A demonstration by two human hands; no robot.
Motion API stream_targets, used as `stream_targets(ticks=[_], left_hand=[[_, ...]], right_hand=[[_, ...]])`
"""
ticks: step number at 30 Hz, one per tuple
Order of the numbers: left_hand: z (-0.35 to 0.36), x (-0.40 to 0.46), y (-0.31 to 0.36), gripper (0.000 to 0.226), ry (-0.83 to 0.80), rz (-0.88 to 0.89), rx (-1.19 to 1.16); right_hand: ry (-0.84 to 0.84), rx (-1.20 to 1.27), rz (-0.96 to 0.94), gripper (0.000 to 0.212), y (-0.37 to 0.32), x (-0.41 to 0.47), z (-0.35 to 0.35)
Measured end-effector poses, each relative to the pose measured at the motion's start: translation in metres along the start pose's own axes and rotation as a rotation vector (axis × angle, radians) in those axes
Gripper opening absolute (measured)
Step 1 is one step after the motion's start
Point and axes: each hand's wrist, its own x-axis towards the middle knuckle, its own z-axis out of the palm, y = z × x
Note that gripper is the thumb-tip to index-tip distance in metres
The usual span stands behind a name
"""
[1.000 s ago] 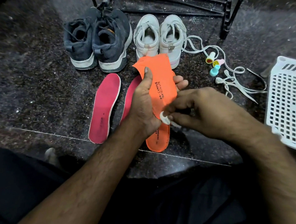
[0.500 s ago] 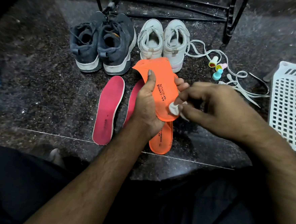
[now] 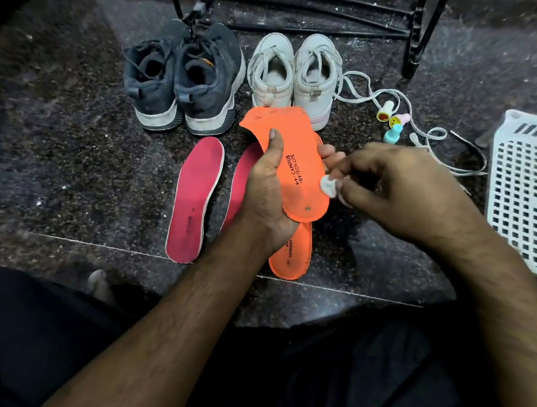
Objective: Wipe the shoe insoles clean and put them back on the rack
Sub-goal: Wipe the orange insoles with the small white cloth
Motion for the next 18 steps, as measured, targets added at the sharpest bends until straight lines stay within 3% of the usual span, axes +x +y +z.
stream_targets(ticks=[3,5,8,12,14,16,18], left_hand=[[-0.001,0.002,0.0,0.069,0.003,0.022,0.043],[0.0,0.0,-0.002,0.071,-0.039,-0.017,0.06],[0.004,-0.003,-0.007,0.069,-0.05,-0.066,0.109],[0.005,-0.002,-0.011,0.054,0.041,-0.057,0.125],[0.007,-0.001,-0.013,0.056,0.016,-0.07,0.083],[0.007,-0.002,-0.014,0.059,-0.007,-0.073,0.092],[0.005,-0.001,-0.014,0.077,-0.005,-0.05,0.146]], right_hand=[[0.119,0.119,-0.009,0.02,-0.001,0.0,-0.004],[0.046,0.168,-0.046,0.014,-0.008,0.0,0.001],[-0.025,0.043,-0.009,0.032,-0.007,0.0,0.007],[0.173,0.03,0.032,0.02,0.004,0.003,-0.002],[0.127,0.061,-0.015,0.013,-0.001,0.003,0.003],[0.041,0.04,-0.025,0.019,-0.004,0.002,0.009],[0.065,0.034,0.009,0.02,0.0,0.003,0.008]])
